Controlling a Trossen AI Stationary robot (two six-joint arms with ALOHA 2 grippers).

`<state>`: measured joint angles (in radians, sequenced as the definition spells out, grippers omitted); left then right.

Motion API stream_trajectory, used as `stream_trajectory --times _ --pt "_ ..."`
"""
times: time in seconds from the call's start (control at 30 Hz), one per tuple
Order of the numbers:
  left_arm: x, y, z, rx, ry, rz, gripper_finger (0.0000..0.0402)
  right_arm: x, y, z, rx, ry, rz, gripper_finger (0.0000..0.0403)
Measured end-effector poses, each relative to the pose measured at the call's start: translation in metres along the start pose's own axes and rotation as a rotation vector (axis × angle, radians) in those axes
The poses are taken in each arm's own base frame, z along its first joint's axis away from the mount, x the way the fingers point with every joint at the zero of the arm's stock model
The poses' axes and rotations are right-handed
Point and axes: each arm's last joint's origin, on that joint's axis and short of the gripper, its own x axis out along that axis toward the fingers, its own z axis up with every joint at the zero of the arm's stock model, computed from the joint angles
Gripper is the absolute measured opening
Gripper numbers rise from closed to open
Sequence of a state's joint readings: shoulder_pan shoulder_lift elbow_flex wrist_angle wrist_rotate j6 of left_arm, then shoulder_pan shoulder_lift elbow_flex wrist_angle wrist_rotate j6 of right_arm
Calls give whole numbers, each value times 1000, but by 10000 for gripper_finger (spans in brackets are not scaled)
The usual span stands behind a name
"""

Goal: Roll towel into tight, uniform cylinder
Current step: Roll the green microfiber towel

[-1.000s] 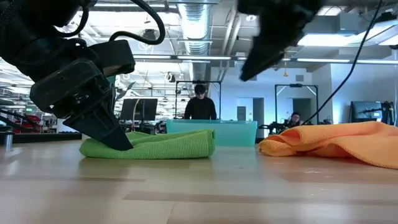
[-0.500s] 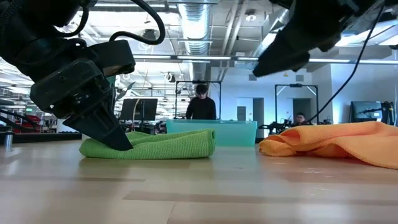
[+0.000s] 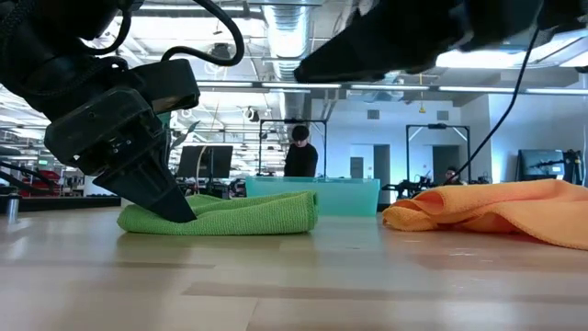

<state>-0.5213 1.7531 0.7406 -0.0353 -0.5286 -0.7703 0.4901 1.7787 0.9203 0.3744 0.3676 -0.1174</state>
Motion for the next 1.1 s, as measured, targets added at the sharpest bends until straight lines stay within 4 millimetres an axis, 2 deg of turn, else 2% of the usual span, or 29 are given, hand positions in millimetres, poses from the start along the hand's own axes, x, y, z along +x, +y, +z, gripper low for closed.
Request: stream_trajectory --times 0.17,0.43,0.7,0.8,0.93,1.1 --pt "0 0 0 1 0 0 95 9 -2 -3 -79 41 -6 185" --pt "0 0 0 1 0 0 95 10 -6 -15 -112 141 1 197" --pt "0 0 0 2 0 1 95 35 2 -41 -210 212 4 224" --pt "0 0 0 3 1 2 95 47 2 -40 -221 212 -2 231" --pt "0 0 0 3 1 2 95 57 -3 -46 -227 264 -38 235" --pt "0 0 0 4 2 2 95 60 -16 -55 -176 362 -93 235"
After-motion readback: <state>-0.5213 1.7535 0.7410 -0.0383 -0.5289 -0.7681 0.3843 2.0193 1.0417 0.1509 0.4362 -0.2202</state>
